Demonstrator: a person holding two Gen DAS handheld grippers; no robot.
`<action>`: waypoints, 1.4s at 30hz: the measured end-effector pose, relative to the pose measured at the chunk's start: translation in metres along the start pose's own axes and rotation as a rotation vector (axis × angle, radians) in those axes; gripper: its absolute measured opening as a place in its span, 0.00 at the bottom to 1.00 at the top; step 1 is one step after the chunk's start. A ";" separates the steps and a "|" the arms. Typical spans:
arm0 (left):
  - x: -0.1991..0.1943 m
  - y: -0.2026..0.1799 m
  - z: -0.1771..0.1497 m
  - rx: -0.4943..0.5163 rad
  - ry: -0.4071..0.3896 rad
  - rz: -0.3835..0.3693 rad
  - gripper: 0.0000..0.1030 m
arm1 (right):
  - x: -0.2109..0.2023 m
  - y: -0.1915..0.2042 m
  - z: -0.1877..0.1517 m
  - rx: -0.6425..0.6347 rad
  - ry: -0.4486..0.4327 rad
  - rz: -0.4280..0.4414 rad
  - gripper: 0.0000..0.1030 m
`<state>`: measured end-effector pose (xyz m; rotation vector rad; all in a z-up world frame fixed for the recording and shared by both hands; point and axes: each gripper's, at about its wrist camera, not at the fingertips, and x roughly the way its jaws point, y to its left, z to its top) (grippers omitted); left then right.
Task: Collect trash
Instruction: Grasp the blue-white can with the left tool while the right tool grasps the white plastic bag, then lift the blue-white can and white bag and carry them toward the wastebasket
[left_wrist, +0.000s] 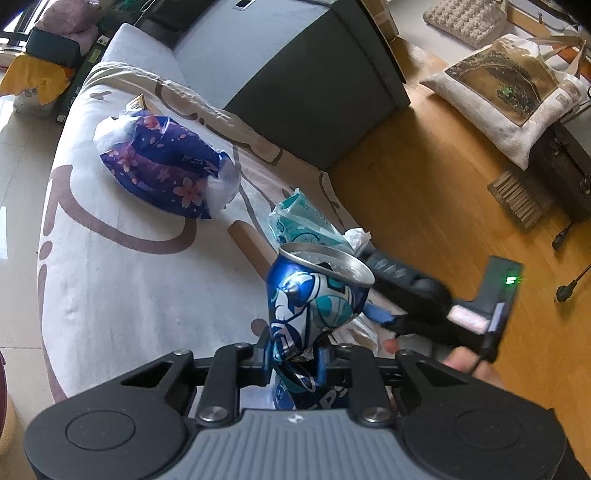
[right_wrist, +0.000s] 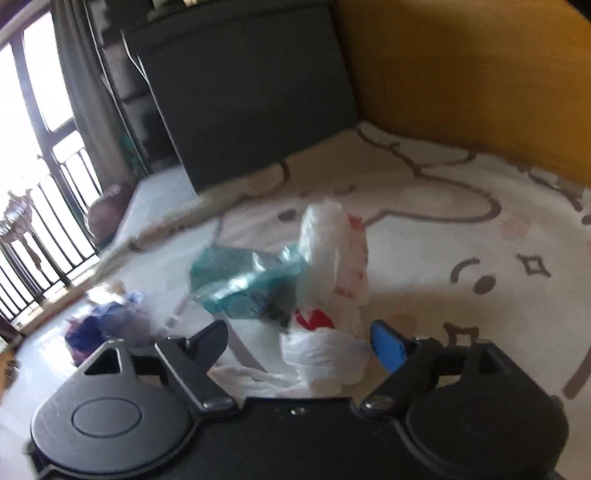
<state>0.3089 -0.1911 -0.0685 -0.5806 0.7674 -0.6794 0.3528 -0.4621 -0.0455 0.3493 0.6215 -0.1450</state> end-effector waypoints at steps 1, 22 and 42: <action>0.000 0.001 0.000 -0.004 -0.001 -0.002 0.22 | 0.004 0.001 -0.003 -0.007 0.023 -0.008 0.69; 0.014 0.000 0.002 -0.029 0.025 0.022 0.26 | -0.061 0.010 -0.041 -0.210 0.083 0.176 0.46; -0.066 -0.051 0.000 0.219 -0.062 0.215 0.24 | -0.144 0.020 -0.052 -0.237 0.011 0.099 0.45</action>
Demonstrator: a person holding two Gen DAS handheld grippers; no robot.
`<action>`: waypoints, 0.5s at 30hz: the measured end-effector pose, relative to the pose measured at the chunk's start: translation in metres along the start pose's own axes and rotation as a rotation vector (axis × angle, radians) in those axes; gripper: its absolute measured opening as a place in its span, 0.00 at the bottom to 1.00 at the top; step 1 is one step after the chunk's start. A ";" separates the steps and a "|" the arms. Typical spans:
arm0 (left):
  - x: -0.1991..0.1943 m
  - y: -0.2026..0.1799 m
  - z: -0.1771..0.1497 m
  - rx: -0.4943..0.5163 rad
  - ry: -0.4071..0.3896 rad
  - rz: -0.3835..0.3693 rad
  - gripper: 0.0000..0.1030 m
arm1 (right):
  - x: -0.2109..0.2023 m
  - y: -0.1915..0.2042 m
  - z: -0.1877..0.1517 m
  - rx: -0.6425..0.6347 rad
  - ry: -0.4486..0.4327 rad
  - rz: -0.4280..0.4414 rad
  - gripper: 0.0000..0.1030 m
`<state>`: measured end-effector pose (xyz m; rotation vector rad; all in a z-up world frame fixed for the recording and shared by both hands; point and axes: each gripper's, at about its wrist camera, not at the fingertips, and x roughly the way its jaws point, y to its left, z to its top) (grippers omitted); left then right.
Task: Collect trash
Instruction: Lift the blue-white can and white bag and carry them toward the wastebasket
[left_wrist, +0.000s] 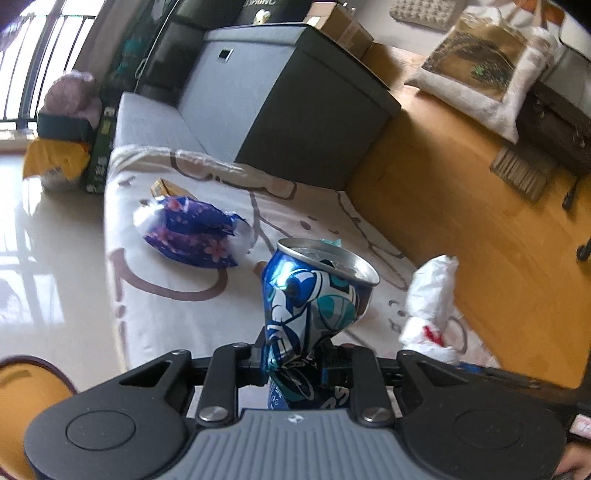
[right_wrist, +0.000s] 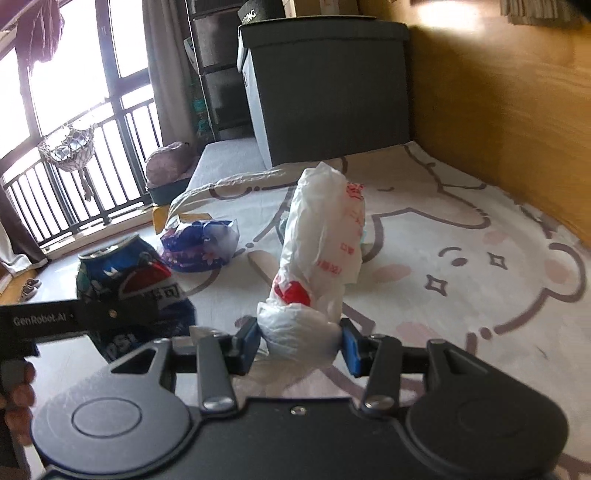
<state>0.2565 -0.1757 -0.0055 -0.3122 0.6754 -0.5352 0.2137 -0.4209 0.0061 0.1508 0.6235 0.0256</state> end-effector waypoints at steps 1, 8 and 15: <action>-0.004 -0.001 -0.001 0.012 0.001 0.013 0.24 | -0.005 0.002 -0.002 -0.007 0.000 -0.012 0.46; -0.037 -0.004 -0.004 0.086 0.000 0.087 0.24 | -0.039 0.016 -0.014 -0.052 -0.005 -0.058 0.46; -0.075 0.001 -0.002 0.146 -0.038 0.151 0.24 | -0.065 0.041 -0.018 -0.079 -0.036 -0.054 0.46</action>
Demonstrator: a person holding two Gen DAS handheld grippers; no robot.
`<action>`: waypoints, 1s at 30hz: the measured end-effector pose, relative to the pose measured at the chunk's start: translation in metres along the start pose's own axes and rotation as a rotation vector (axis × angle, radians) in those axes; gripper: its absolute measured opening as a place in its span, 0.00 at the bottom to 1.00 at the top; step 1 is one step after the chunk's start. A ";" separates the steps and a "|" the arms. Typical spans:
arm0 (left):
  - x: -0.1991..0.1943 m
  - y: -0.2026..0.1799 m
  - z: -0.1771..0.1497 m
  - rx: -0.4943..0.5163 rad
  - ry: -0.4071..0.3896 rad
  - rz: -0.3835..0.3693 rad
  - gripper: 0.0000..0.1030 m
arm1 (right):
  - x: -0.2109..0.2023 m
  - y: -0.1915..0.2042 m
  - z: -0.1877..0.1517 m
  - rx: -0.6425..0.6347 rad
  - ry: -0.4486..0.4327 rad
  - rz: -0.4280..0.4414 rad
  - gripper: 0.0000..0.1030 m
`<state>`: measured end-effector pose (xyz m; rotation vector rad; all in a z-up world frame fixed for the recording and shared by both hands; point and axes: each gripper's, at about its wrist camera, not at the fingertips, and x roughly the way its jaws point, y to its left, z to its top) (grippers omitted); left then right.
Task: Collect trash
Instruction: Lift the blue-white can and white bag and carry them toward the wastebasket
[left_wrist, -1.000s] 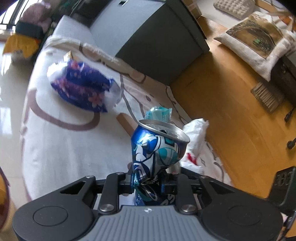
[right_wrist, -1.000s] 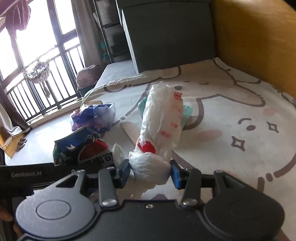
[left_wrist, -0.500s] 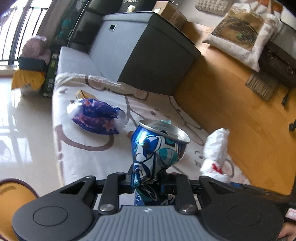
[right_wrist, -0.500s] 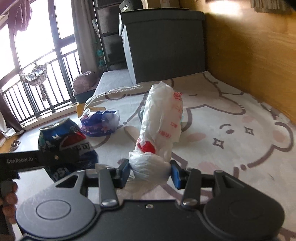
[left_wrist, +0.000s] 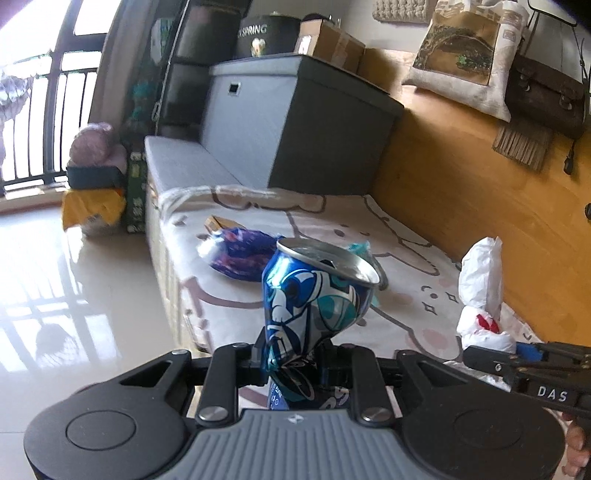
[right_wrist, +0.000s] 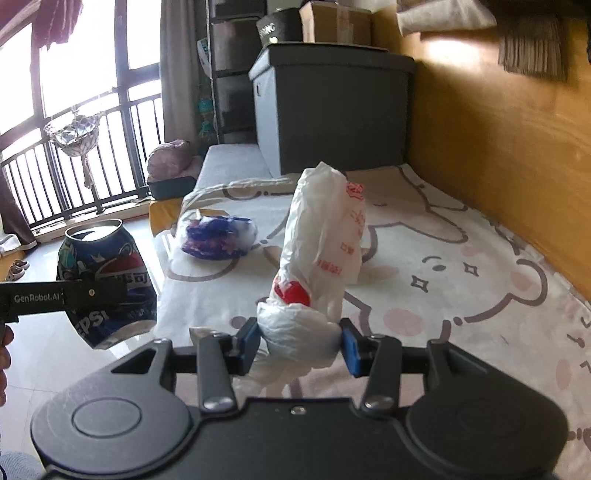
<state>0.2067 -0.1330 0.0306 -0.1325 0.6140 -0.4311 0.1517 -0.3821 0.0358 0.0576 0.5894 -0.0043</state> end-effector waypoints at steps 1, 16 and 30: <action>-0.005 0.003 0.000 0.002 -0.005 0.007 0.24 | -0.002 0.004 0.001 0.001 -0.003 0.004 0.46; -0.060 0.079 -0.006 -0.047 -0.034 0.141 0.24 | 0.008 0.097 0.012 -0.074 -0.022 0.115 0.46; -0.064 0.173 -0.023 -0.130 0.016 0.297 0.24 | 0.069 0.196 0.004 -0.154 0.064 0.239 0.46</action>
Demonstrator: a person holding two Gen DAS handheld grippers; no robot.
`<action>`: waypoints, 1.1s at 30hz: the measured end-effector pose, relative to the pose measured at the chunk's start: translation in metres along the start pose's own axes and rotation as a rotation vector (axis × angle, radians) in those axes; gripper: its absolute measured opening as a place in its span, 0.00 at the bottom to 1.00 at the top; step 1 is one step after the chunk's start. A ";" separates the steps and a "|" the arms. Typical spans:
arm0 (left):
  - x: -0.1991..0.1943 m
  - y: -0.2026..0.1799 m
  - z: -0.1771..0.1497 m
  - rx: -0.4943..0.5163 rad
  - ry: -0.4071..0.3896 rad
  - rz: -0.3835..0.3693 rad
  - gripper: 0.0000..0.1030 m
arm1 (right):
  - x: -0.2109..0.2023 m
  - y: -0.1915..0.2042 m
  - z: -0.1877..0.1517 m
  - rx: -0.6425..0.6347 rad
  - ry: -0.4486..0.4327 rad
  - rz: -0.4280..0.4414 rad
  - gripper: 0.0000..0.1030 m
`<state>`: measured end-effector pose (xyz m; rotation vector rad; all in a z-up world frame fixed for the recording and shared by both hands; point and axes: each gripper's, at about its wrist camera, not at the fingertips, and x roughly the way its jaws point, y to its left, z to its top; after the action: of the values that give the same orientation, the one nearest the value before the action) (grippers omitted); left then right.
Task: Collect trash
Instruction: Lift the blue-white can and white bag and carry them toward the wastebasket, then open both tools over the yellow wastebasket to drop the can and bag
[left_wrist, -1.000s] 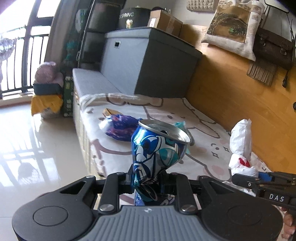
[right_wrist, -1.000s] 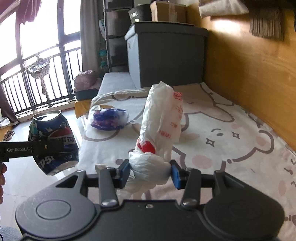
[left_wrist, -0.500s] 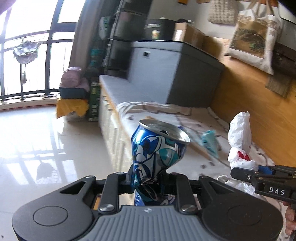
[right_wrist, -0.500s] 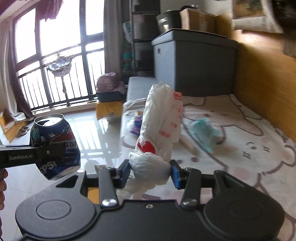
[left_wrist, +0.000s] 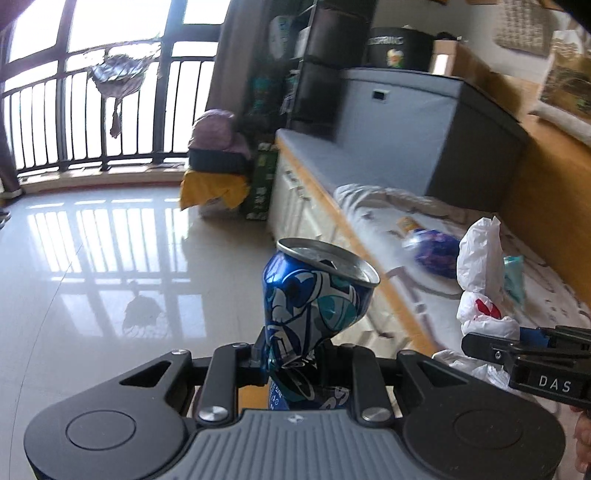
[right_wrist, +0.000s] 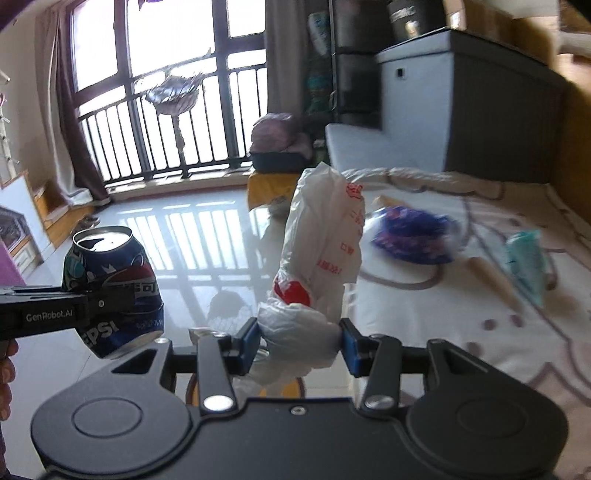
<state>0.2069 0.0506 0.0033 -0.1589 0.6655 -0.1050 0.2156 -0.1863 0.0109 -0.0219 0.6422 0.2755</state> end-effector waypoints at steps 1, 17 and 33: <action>0.003 0.006 -0.002 -0.006 0.007 0.007 0.24 | 0.008 0.004 -0.001 -0.003 0.010 0.005 0.46; 0.090 0.077 -0.049 -0.088 0.167 0.065 0.24 | 0.143 0.043 -0.050 0.019 0.208 0.028 0.46; 0.207 0.102 -0.107 -0.101 0.378 0.073 0.24 | 0.274 0.030 -0.110 0.113 0.561 0.129 0.46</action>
<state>0.3070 0.1080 -0.2232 -0.2145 1.0531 -0.0309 0.3530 -0.1014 -0.2382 0.0533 1.2187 0.3610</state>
